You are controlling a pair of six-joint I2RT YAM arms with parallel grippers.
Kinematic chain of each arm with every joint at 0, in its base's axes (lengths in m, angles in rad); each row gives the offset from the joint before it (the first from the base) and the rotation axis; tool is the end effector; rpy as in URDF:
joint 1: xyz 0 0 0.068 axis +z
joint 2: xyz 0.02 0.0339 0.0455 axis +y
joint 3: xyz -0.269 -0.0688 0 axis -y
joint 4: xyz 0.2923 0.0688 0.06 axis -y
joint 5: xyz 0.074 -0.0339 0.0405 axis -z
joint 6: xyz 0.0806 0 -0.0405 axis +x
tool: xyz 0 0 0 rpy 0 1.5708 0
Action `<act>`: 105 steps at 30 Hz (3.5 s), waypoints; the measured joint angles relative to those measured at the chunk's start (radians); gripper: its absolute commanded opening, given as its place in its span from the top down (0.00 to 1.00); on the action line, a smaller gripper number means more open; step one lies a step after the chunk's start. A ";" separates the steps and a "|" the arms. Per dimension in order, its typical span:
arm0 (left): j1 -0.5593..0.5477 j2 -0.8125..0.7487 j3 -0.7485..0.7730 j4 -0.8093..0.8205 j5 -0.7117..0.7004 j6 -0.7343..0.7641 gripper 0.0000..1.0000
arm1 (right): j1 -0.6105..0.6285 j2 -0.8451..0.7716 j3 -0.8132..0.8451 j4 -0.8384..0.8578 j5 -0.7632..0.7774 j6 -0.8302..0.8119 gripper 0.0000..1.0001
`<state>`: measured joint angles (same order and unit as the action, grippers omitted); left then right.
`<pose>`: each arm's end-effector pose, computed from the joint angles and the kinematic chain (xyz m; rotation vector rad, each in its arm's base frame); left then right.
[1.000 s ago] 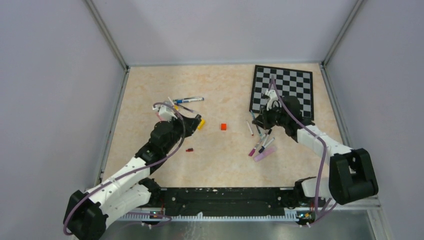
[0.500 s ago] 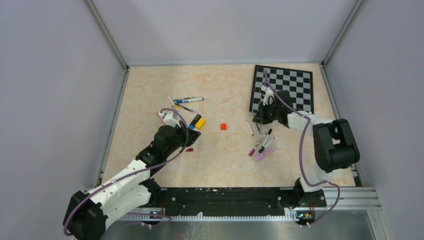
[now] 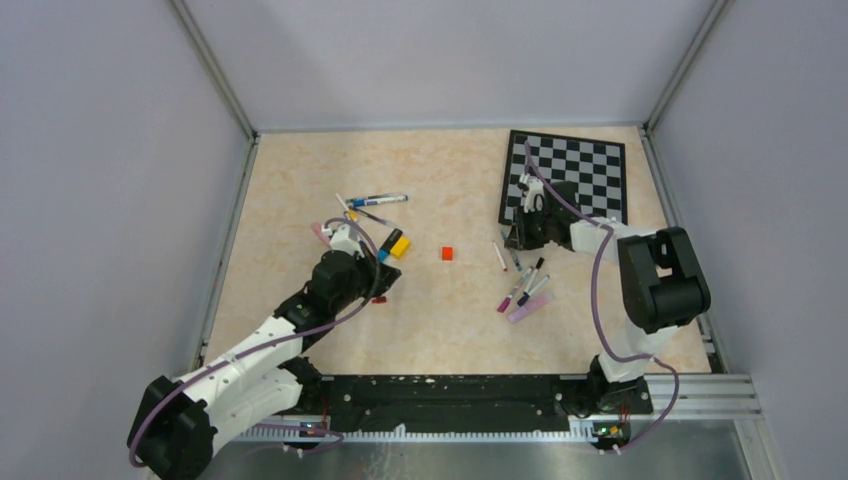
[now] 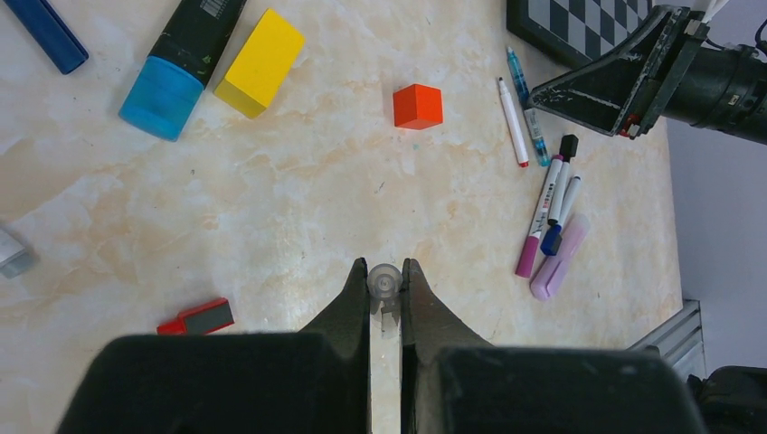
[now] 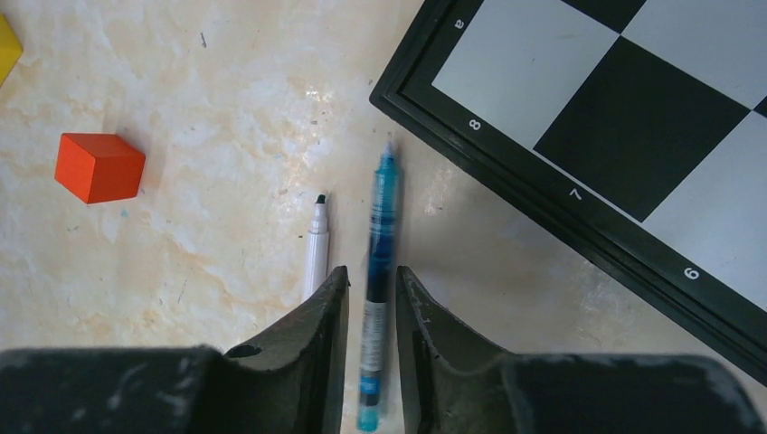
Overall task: Open the pen caps
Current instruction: Place the pen at the center of the board, then place the pen cap at the center of the board, then pick up the pen from the center of the board.
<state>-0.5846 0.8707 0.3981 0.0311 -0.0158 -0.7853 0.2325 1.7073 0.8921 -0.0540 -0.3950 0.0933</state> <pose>0.2292 -0.1502 0.1735 -0.2228 2.1070 -0.8361 0.3787 0.1215 0.0950 -0.3481 2.4228 0.6269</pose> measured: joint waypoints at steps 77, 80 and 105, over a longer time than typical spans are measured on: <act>0.051 0.230 0.397 -0.469 -0.130 0.280 0.01 | -0.132 -0.328 -0.018 -0.256 -0.536 -0.447 0.48; 0.177 0.212 0.376 -0.405 -0.052 0.311 0.01 | -0.132 -0.377 -0.037 -0.277 -0.573 -0.501 0.47; 0.427 0.745 0.582 -0.644 -0.150 0.114 0.52 | -0.165 -0.464 -0.146 -0.277 -0.623 -0.606 0.44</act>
<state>-0.1577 1.6157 0.9802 -0.6132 -0.1654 -0.6716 0.0673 1.2434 0.7460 -0.3309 -1.0176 -0.5129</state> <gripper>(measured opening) 0.561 0.560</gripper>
